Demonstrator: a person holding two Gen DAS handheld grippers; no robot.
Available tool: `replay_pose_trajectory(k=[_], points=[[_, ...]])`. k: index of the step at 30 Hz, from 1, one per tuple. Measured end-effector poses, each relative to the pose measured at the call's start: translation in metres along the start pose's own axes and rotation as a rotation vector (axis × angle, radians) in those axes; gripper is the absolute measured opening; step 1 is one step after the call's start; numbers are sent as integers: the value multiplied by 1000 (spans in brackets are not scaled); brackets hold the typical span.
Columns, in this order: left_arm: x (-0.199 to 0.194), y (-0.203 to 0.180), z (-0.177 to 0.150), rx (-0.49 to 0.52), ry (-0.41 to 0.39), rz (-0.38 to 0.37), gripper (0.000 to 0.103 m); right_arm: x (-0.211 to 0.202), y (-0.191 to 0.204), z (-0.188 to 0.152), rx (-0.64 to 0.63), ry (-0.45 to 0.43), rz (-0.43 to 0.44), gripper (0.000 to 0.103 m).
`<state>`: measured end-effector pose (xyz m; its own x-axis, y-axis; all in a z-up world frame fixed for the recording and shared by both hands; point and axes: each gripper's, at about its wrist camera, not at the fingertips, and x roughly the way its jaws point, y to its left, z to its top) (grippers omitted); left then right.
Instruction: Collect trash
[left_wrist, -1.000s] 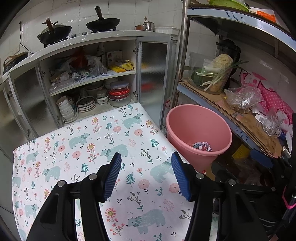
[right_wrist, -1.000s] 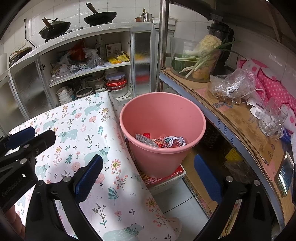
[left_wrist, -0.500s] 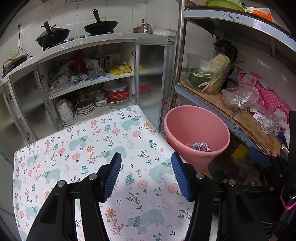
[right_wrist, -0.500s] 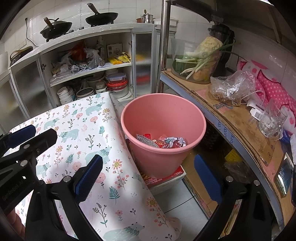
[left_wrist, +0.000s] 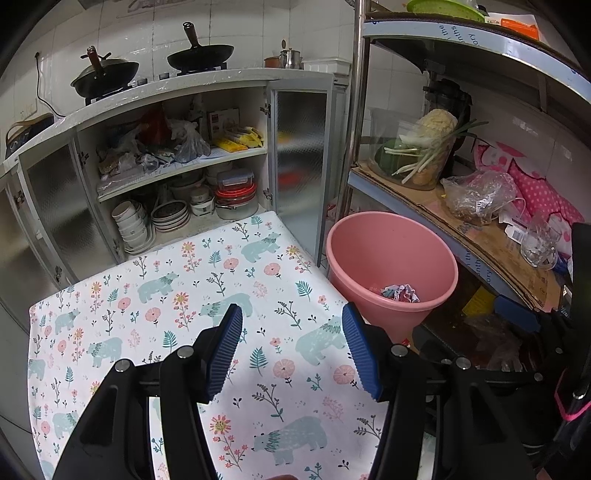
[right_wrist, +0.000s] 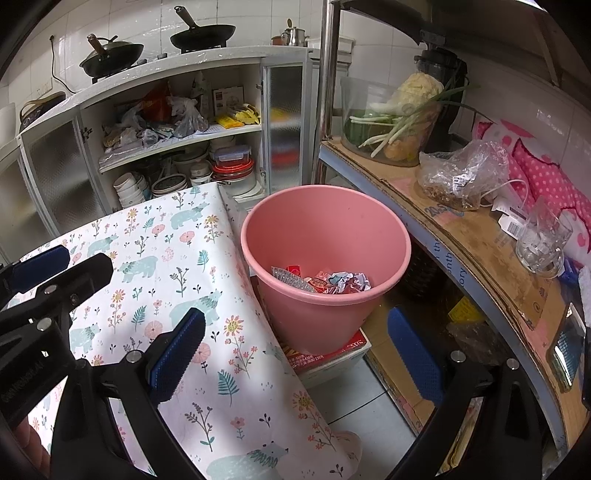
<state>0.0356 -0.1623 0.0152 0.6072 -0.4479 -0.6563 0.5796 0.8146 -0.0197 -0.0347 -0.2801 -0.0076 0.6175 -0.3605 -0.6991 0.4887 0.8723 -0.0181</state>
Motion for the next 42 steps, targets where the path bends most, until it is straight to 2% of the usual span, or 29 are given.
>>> replay_pose_trajectory(k=[19, 25, 42], points=[[-1, -4, -2, 7, 0, -9, 56, 1, 2, -1, -6, 2, -1, 100], [-6, -8, -2, 30, -29, -17, 56, 1, 3, -1, -8, 2, -2, 100], [-4, -7, 0, 23, -16, -12, 56, 1, 4, -1, -12, 2, -5, 100]])
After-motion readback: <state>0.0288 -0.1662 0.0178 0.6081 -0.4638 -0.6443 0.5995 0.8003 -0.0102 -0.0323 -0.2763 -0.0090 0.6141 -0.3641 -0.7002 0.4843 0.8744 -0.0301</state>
